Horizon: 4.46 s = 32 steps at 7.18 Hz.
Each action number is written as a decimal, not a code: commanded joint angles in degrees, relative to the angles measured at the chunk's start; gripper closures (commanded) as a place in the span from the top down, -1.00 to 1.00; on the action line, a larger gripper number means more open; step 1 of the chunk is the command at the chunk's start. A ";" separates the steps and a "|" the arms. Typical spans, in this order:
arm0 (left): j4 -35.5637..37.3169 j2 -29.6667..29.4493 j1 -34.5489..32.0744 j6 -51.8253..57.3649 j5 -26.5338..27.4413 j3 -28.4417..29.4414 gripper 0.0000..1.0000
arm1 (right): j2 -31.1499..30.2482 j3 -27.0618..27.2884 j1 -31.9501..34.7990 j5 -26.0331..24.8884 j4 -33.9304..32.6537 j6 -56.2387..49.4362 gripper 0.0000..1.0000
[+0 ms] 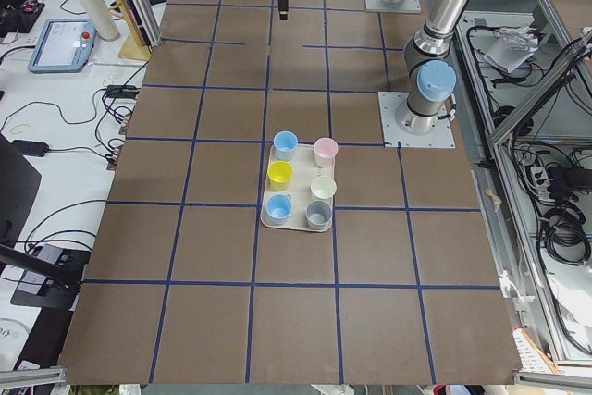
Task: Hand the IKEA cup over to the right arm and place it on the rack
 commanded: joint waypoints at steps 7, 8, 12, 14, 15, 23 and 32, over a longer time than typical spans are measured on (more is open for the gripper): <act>-1.94 -0.31 24.64 36.57 -0.53 -4.97 1.00 | 0.09 -0.79 -0.27 -0.61 0.70 0.00 1.00; -1.76 -1.36 31.22 43.00 -0.88 -5.94 1.00 | 0.09 -0.79 -0.26 -0.70 0.70 0.09 1.00; 12.99 -5.66 51.90 69.64 -0.79 -12.54 1.00 | 0.09 -0.79 -0.26 -0.70 0.79 0.00 1.00; 19.04 -10.40 56.66 77.32 -0.79 -12.11 1.00 | 0.00 -0.70 -0.18 -0.70 0.88 0.09 1.00; 22.99 -13.55 59.65 80.82 -1.05 -12.45 1.00 | 0.00 -0.70 -0.18 -0.70 0.88 0.09 1.00; 29.35 -23.95 61.36 83.77 -0.71 -13.07 1.00 | 0.00 -0.53 -0.18 -0.70 0.88 0.09 1.00; 29.62 -22.39 59.68 83.94 -0.26 -11.93 -1.00 | 0.00 -0.53 -0.18 -0.70 0.88 0.18 1.00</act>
